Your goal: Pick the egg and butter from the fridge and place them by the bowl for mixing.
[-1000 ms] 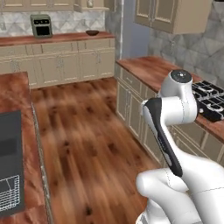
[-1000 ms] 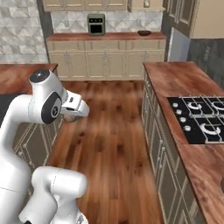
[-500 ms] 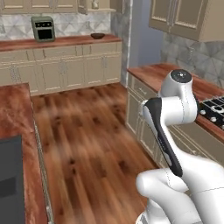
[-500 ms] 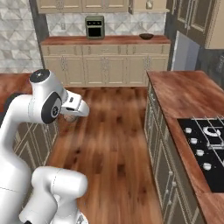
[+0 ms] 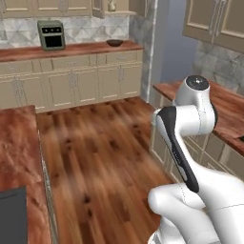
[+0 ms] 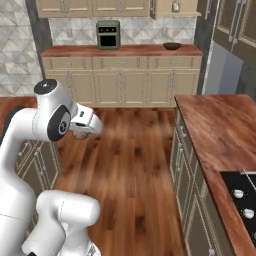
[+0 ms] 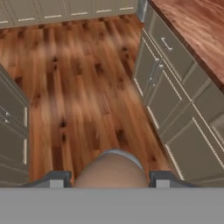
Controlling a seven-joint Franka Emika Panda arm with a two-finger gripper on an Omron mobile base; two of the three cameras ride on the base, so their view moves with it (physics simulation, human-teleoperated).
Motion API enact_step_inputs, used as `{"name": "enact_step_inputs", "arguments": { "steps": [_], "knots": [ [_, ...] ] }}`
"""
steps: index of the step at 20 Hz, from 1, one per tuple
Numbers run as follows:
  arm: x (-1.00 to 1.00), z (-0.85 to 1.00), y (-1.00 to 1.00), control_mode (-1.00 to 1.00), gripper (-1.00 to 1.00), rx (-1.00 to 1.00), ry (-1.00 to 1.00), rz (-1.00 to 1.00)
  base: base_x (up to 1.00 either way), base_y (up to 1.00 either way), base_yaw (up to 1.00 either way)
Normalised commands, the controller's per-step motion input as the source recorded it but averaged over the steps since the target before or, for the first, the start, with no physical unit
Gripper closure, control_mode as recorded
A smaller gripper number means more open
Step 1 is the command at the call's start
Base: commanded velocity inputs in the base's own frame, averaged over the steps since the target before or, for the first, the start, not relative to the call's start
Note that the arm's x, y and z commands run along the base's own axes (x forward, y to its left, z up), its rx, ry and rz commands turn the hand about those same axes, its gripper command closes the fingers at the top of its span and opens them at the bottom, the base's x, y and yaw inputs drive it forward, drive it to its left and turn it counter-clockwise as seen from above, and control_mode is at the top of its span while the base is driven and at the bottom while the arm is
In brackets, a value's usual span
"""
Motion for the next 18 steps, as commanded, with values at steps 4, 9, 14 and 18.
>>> {"name": "enact_step_inputs", "arguments": {
  "steps": [4, 9, 14, 18],
  "knots": [
    [0.00, 0.00, 0.00, 1.00, 1.00, 0.00, 0.00, 0.00, 0.92, 0.00, 0.05],
    [0.00, 0.00, 0.00, 1.00, 1.00, 0.00, 0.00, 0.00, 0.93, 0.00, 0.06],
    [0.00, 0.00, 0.00, 1.00, 1.00, 0.00, 0.00, 0.00, 0.92, 0.00, 0.08],
    [0.00, 0.00, 0.00, 1.00, 1.00, 0.00, 0.00, 0.00, 0.92, -0.02, 0.05]
  ]
}}
